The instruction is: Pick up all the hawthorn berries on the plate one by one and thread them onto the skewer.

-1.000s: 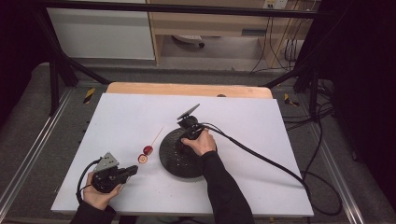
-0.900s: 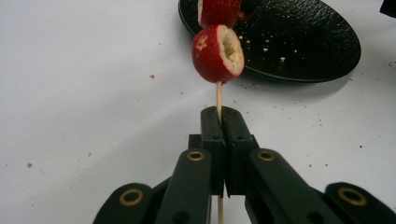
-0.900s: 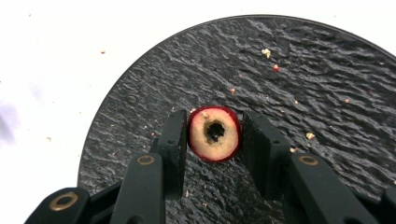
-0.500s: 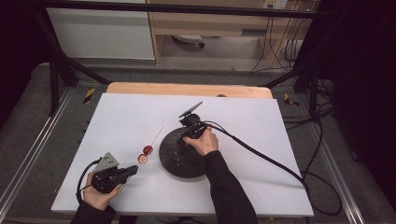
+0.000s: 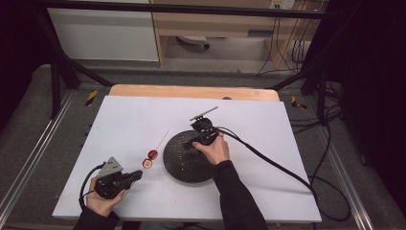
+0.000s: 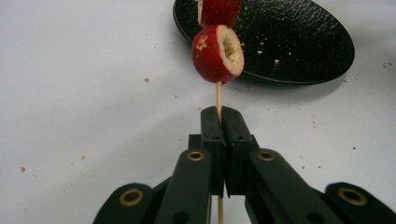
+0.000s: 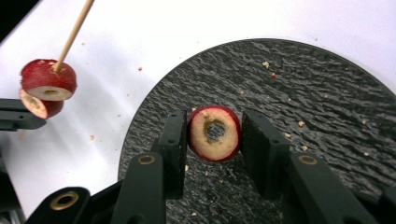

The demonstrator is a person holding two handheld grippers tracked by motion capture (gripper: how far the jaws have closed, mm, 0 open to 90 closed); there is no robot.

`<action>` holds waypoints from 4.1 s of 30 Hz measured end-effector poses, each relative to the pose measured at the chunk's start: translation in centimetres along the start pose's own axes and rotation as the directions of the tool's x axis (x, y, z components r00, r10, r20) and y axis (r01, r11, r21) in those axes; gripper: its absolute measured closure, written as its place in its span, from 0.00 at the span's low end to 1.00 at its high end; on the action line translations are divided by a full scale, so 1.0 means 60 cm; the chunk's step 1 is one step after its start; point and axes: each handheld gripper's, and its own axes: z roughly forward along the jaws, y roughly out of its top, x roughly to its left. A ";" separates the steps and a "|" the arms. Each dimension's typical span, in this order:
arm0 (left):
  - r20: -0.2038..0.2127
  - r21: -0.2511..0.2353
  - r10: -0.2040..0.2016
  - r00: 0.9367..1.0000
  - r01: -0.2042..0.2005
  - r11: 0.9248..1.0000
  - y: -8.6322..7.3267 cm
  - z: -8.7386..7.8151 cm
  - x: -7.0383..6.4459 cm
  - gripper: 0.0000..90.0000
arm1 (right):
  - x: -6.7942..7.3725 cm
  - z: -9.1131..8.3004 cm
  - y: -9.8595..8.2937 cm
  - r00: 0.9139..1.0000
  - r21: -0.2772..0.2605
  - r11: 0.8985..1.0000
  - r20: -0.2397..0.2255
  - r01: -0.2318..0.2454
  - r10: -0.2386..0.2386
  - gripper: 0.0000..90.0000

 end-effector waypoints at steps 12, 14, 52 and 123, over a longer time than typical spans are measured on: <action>0.005 -0.005 -0.004 1.000 0.004 1.000 0.002 0.003 -0.008 0.98 | -0.005 -0.020 -0.055 0.997 -0.178 0.983 -0.066 -0.043 0.032 0.69; 0.006 -0.004 0.001 1.000 -0.001 1.000 0.002 0.003 -0.010 0.98 | -0.007 -0.022 -0.065 0.996 -0.210 0.976 -0.077 -0.055 0.040 0.69; 0.022 -0.014 0.005 1.000 -0.005 1.000 0.023 0.029 -0.059 0.98 | -0.021 -0.046 -0.137 0.965 -0.606 0.756 -0.221 -0.248 0.139 0.69; 0.082 -0.109 -0.046 0.996 0.055 0.993 0.093 0.076 -0.141 0.98 | -0.039 -0.095 -0.105 0.913 -0.787 0.467 -0.378 -0.405 0.154 0.70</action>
